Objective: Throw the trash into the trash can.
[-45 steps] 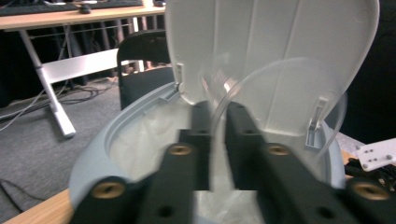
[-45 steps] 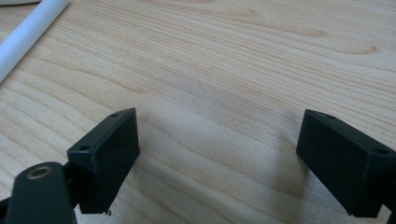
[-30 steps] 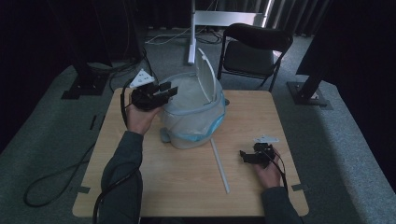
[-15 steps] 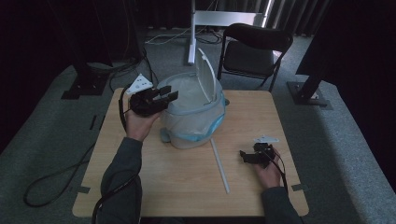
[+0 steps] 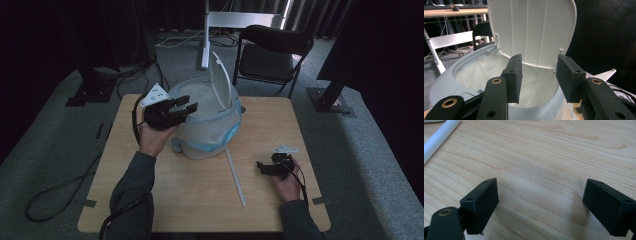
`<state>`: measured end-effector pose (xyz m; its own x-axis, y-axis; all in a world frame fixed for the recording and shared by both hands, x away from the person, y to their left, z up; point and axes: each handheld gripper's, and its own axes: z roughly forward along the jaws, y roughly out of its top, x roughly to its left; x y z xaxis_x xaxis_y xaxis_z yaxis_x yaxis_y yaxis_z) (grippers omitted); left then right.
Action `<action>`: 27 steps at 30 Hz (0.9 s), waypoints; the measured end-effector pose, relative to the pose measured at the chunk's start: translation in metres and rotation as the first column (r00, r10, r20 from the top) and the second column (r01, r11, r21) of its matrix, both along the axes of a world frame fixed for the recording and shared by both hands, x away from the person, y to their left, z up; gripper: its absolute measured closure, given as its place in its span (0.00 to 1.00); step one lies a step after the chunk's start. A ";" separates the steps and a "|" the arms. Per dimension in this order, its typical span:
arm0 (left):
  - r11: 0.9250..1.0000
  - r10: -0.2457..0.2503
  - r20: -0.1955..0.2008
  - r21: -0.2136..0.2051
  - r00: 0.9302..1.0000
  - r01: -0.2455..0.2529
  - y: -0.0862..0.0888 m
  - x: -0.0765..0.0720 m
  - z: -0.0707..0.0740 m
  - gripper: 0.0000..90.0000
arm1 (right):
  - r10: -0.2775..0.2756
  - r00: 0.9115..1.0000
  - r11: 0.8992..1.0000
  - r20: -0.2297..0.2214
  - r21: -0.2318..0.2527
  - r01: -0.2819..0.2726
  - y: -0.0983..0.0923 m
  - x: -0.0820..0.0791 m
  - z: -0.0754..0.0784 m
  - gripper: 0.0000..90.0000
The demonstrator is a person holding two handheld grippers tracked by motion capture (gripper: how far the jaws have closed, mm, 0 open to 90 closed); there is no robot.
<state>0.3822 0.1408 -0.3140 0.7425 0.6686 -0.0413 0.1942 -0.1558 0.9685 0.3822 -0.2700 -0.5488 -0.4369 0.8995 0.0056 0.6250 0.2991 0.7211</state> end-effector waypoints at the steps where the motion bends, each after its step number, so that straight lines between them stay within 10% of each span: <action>1: 1.000 -0.002 -0.001 -0.002 1.000 0.002 -0.001 -0.001 0.000 0.62 | 0.000 1.000 1.000 0.000 0.000 0.000 0.000 0.000 0.000 0.13; 27: 0.998 -0.060 -0.005 0.012 0.998 0.060 -0.028 -0.018 -0.013 0.58 | 0.000 1.000 1.000 -0.001 0.000 0.000 0.000 0.000 0.000 0.13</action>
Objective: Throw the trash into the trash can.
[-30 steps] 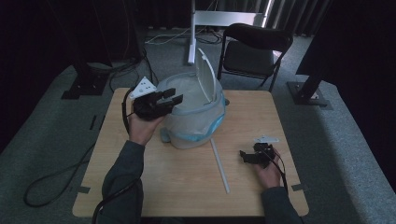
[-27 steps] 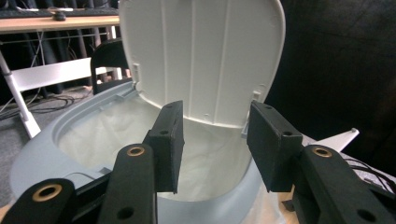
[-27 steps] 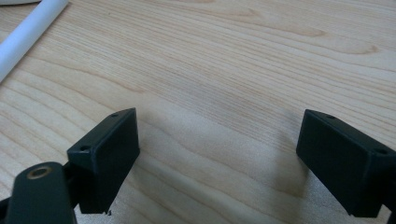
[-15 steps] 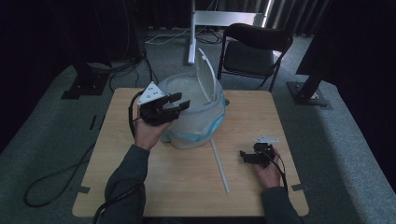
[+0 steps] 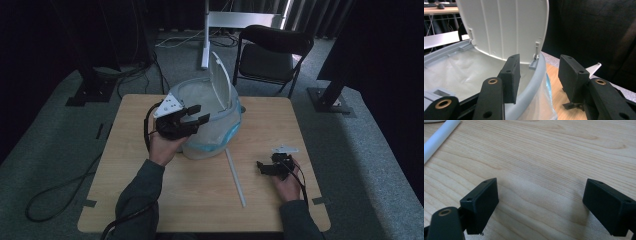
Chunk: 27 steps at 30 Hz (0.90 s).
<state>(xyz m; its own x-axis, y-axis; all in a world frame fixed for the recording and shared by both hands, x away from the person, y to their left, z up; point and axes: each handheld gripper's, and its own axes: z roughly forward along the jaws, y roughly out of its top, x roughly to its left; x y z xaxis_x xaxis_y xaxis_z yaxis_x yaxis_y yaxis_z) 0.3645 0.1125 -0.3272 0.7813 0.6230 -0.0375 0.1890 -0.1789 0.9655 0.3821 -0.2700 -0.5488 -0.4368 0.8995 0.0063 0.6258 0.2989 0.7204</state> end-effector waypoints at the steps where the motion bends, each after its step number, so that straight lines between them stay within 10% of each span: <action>1: 1.000 -0.003 0.000 0.003 1.000 0.003 -0.001 0.000 -0.001 0.58 | 0.000 1.000 1.000 0.000 0.000 0.000 0.000 0.000 0.000 0.13; 27: 0.997 -0.056 -0.023 0.043 0.998 0.057 -0.031 -0.007 -0.026 0.58 | 0.000 1.000 1.000 0.000 0.000 0.000 0.000 0.000 0.000 0.13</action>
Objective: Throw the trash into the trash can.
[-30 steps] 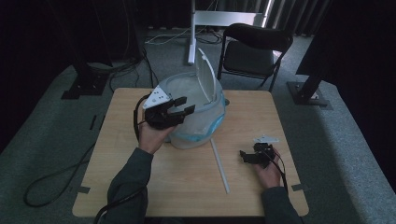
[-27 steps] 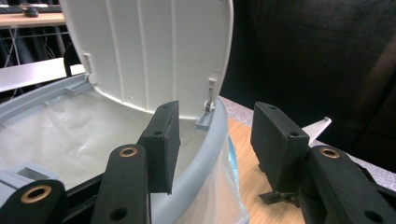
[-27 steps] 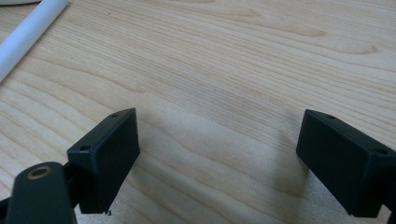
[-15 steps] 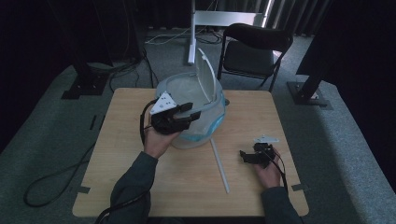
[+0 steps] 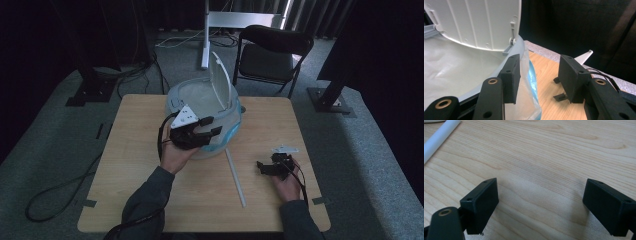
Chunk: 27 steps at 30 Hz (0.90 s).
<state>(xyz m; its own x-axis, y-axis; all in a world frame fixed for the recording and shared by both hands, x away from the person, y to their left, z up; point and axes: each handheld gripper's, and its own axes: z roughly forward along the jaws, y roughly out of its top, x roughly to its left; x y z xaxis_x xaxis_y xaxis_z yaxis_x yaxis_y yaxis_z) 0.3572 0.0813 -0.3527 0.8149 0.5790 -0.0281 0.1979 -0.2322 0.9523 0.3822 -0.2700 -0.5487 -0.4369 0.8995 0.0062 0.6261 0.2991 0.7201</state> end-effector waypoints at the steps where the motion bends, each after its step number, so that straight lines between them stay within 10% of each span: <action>1: 1.000 -0.001 0.000 0.002 1.000 0.001 -0.001 -0.001 -0.001 0.58 | 0.000 1.000 1.000 -0.001 0.000 0.000 0.000 0.000 0.000 0.13; 27: 0.997 -0.026 -0.056 0.076 0.998 0.030 -0.033 -0.011 -0.052 0.58 | -0.001 1.000 1.000 -0.001 0.001 0.001 0.000 0.000 0.000 0.13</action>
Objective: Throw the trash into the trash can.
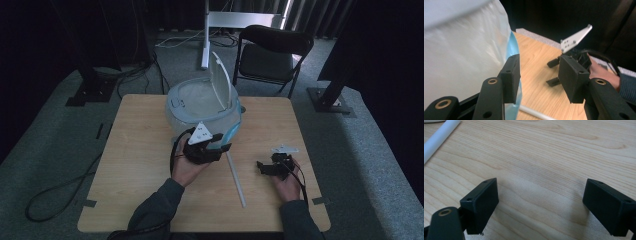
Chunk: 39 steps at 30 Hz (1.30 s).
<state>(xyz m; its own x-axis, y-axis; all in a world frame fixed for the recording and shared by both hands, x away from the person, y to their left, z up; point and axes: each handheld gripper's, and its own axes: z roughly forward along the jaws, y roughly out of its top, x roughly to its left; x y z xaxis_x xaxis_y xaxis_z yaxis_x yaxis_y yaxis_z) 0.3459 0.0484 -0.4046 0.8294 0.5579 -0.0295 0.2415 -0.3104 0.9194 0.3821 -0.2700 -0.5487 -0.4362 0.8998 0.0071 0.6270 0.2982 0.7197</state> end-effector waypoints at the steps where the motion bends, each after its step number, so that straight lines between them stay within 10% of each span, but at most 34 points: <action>1: 1.000 -0.002 -0.004 0.003 1.000 0.002 -0.002 -0.001 -0.003 0.58 | 0.000 1.000 1.000 0.001 0.001 0.000 0.000 0.000 0.000 0.13; 39: 0.989 -0.019 -0.092 0.146 0.996 0.032 -0.045 -0.010 -0.087 0.59 | 0.001 1.000 1.000 0.003 -0.001 -0.001 0.000 0.000 0.000 0.13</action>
